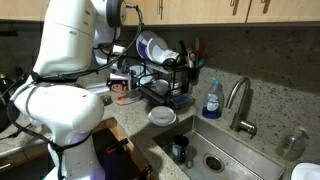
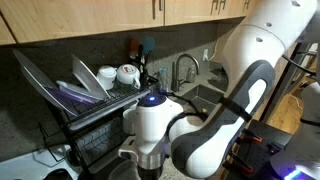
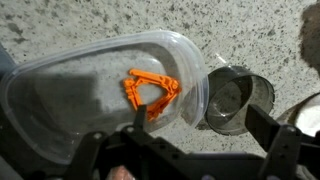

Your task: Remove the orange object from the clear bowl

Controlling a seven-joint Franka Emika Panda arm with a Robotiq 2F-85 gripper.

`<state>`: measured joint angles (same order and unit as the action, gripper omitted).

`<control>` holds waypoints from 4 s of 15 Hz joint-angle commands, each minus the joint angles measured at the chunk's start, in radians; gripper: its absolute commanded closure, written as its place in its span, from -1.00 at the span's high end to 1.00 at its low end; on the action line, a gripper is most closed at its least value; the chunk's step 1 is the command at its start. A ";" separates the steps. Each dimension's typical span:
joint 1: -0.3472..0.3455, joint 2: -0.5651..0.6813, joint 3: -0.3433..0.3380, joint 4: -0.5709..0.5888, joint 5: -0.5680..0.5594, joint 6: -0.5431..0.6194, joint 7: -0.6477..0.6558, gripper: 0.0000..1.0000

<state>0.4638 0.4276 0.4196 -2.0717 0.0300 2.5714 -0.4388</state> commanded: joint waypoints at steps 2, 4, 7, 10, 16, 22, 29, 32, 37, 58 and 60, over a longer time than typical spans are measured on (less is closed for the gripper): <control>0.093 0.123 -0.058 0.133 -0.187 -0.046 0.192 1.00; 0.135 0.162 -0.091 0.178 -0.252 -0.056 0.263 1.00; 0.188 0.203 -0.146 0.243 -0.311 -0.087 0.337 1.00; 0.197 0.207 -0.171 0.282 -0.312 -0.090 0.371 1.00; 0.181 0.234 -0.196 0.335 -0.295 -0.137 0.381 1.00; 0.142 0.275 -0.181 0.338 -0.267 -0.163 0.363 1.00; 0.160 0.311 -0.173 0.329 -0.279 -0.159 0.380 1.00; 0.178 0.320 -0.178 0.332 -0.286 -0.159 0.387 0.47; 0.199 0.319 -0.188 0.338 -0.292 -0.164 0.405 -0.28; 0.211 0.269 -0.191 0.322 -0.290 -0.191 0.454 -0.09; 0.215 0.267 -0.190 0.321 -0.289 -0.198 0.452 0.20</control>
<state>0.6703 0.7122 0.2268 -1.7476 -0.2603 2.4123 -0.0091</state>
